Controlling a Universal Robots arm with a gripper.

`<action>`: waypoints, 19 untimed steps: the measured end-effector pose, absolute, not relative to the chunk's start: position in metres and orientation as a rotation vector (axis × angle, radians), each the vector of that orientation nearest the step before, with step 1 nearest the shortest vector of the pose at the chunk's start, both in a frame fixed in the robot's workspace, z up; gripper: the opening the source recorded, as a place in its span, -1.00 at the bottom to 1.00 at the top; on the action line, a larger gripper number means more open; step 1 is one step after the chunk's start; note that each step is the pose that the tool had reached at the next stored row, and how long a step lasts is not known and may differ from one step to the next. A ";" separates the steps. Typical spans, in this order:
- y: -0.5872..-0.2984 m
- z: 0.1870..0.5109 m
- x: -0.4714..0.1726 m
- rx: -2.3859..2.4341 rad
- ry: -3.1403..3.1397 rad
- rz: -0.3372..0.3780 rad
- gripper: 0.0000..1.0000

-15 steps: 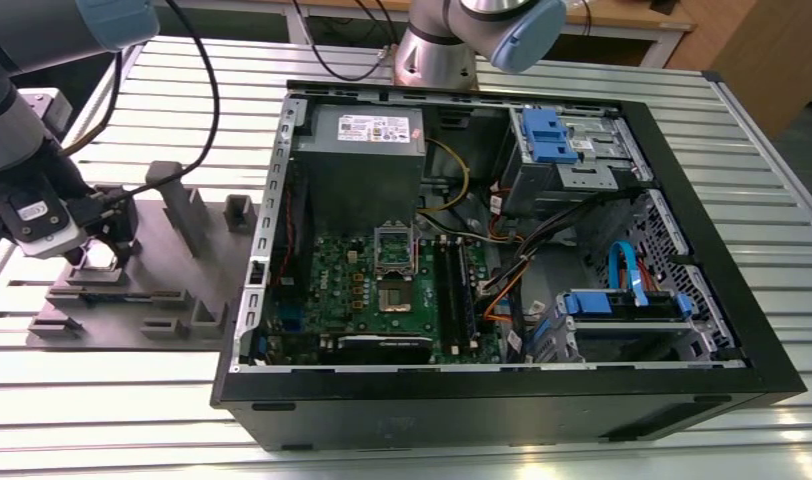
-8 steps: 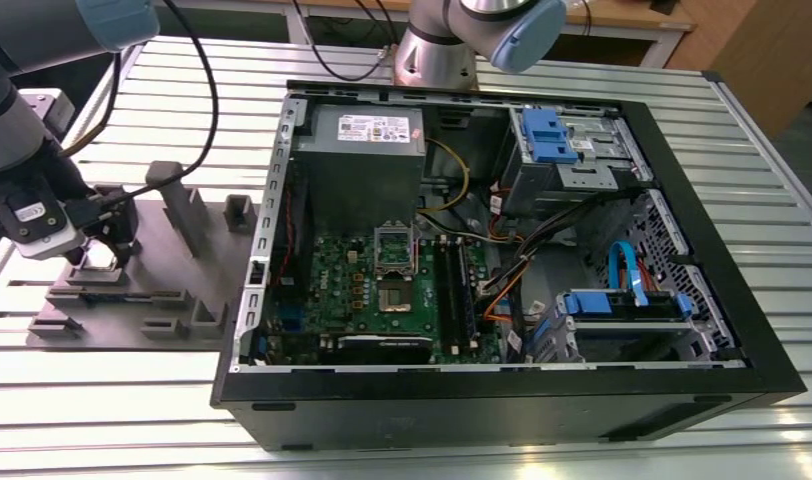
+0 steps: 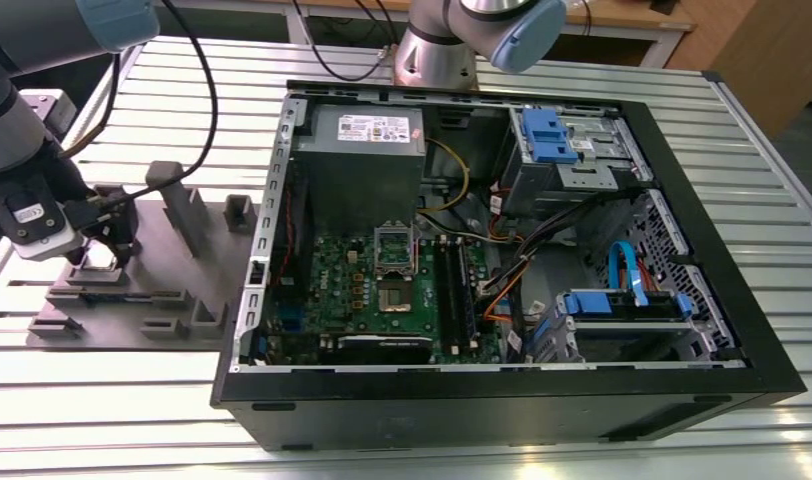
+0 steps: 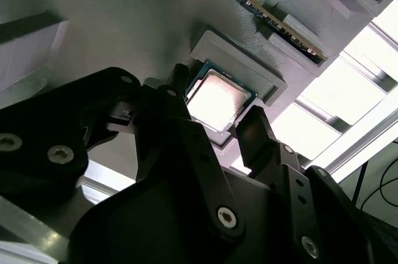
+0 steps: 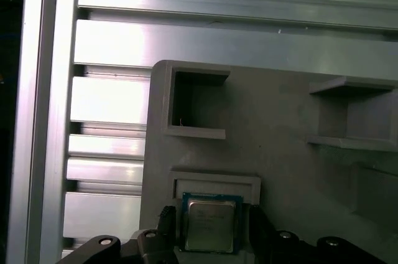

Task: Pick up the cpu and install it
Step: 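Pick up the cpu and move it towards the insertion slot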

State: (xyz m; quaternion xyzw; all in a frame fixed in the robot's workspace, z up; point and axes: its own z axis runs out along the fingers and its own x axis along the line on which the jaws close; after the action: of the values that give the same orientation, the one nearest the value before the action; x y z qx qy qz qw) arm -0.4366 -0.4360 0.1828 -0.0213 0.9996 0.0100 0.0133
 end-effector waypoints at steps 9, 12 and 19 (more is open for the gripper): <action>-0.436 0.183 -0.437 -0.066 3.114 0.031 0.15; -0.436 0.183 -0.437 -0.066 3.114 0.031 0.00; -0.436 0.183 -0.437 -0.066 3.114 0.031 -0.06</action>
State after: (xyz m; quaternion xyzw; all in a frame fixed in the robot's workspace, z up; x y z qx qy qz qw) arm -0.4366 -0.4360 0.1827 -0.0213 0.9996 0.0100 0.0133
